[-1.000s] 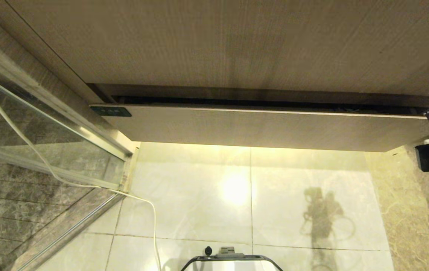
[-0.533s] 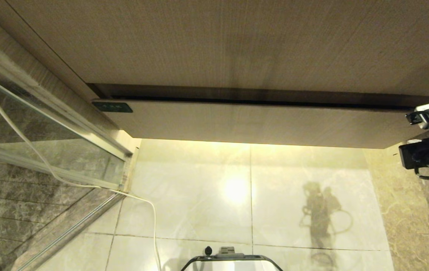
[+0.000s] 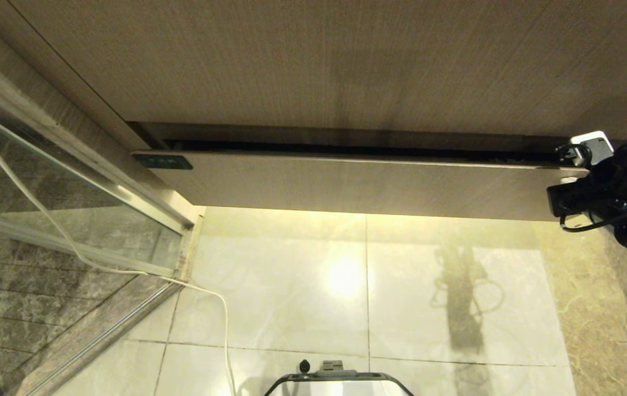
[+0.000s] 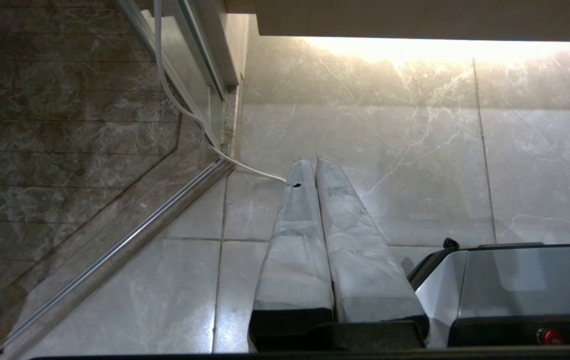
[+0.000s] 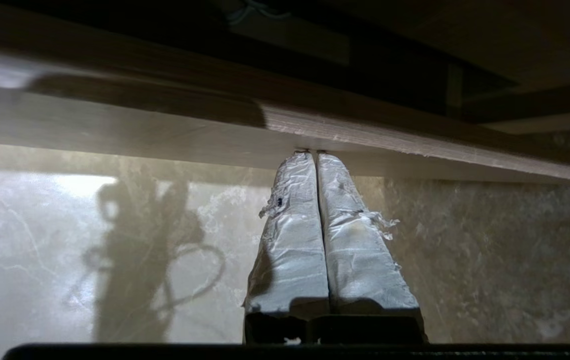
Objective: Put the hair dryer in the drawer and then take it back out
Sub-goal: Close the drawer
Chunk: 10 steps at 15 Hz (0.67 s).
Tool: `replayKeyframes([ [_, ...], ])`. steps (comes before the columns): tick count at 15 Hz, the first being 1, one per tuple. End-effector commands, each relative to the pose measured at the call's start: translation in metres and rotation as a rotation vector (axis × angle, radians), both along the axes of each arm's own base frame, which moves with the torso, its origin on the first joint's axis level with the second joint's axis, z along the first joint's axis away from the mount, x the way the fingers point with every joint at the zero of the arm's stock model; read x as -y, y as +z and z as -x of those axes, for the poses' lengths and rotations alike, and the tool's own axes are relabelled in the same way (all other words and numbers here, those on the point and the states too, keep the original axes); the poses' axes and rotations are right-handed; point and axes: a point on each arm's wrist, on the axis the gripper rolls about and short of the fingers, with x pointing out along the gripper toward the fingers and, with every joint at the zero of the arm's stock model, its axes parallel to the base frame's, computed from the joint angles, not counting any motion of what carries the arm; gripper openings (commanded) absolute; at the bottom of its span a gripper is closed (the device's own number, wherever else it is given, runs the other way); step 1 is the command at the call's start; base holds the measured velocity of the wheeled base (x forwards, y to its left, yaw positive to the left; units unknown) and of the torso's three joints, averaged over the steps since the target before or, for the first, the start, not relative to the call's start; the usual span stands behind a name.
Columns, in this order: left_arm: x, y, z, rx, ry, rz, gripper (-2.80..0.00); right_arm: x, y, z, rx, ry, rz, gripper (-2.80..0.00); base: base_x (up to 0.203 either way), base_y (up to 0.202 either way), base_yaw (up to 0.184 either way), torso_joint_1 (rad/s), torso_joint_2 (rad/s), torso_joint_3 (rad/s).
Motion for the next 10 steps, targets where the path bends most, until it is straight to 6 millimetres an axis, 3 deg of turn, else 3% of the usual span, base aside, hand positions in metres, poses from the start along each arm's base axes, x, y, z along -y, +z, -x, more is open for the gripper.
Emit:
replayKeyframes([
  [1, 0.000, 0.000, 0.000, -0.002, 0.000, 0.000, -2.80, 0.000, -0.001, -0.011, 0.040, 0.016, 0.006, -2.80, 0.000, 0.000, 0.000, 0.000, 0.00, 0.000],
  [8, 0.000, 0.000, 0.000, -0.002, 0.000, 0.000, -2.80, 0.000, 0.008, -0.016, 0.150, 0.061, 0.027, -2.80, 0.000, 0.000, 0.000, 0.000, 0.00, 0.000],
  [10, 0.000, 0.000, 0.000, -0.002, 0.000, 0.000, -2.80, -0.002, 0.007, -0.004, 0.088, 0.077, 0.023, -2.80, 0.000, 0.000, 0.000, 0.000, 0.00, 0.000],
])
